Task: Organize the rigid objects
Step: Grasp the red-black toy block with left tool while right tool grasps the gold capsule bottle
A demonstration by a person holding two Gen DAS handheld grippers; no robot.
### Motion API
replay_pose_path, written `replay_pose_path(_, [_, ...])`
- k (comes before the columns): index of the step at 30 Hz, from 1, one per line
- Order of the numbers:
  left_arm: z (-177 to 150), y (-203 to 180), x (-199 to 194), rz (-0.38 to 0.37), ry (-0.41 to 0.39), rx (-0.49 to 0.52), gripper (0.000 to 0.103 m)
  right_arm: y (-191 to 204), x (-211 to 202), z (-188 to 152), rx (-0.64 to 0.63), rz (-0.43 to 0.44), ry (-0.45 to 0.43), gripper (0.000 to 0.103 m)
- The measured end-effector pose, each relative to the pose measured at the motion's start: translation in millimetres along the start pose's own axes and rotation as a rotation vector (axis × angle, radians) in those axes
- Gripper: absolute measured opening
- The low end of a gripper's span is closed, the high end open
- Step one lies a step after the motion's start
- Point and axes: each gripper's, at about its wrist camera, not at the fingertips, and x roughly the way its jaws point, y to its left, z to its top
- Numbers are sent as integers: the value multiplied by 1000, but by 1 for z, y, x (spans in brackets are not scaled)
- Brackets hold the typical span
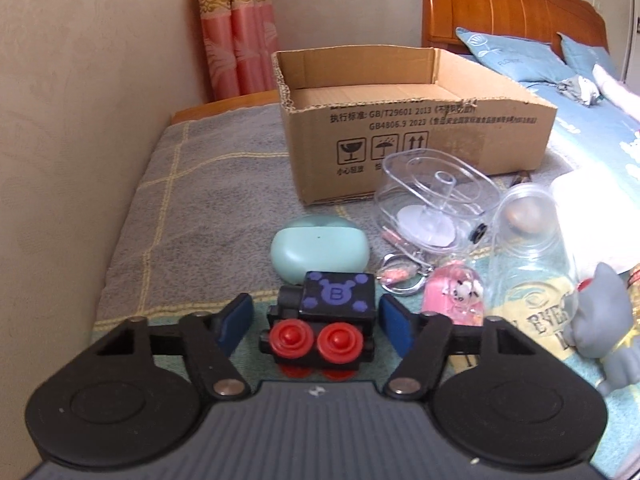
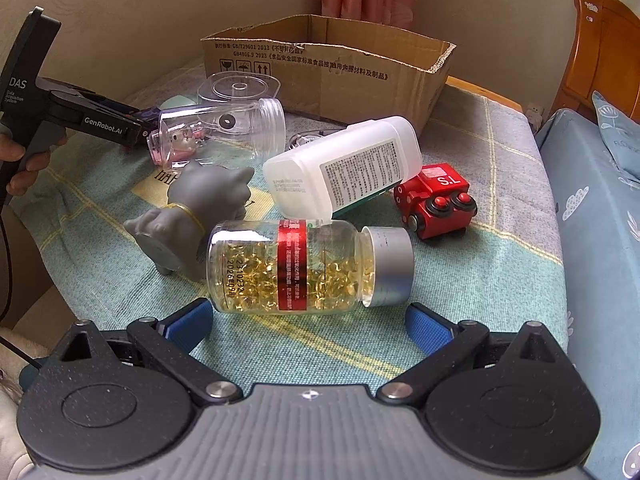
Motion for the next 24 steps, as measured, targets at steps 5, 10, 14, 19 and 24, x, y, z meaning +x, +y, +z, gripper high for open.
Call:
replay_pose_path(5, [-2,1,-4,-23,15,-14,54,0,1,2,5,-5,0,103])
replay_pose_path(10, [-13,2,-17,-26,28,-30,54,0,2,3,6,-8,6,103])
replay_pose_path(14, [-14,0,-17,-6,34,-20,59,0,3,8,2,-28,17,103])
replay_pose_path(19, [-11,-3,-13,3,31,-15,65,-1,0,18,15,-19,-5,103])
replay_pose_path(24, [-10,-3,-11,4,31,-26,65,-1,5,25,54,-44,10,103])
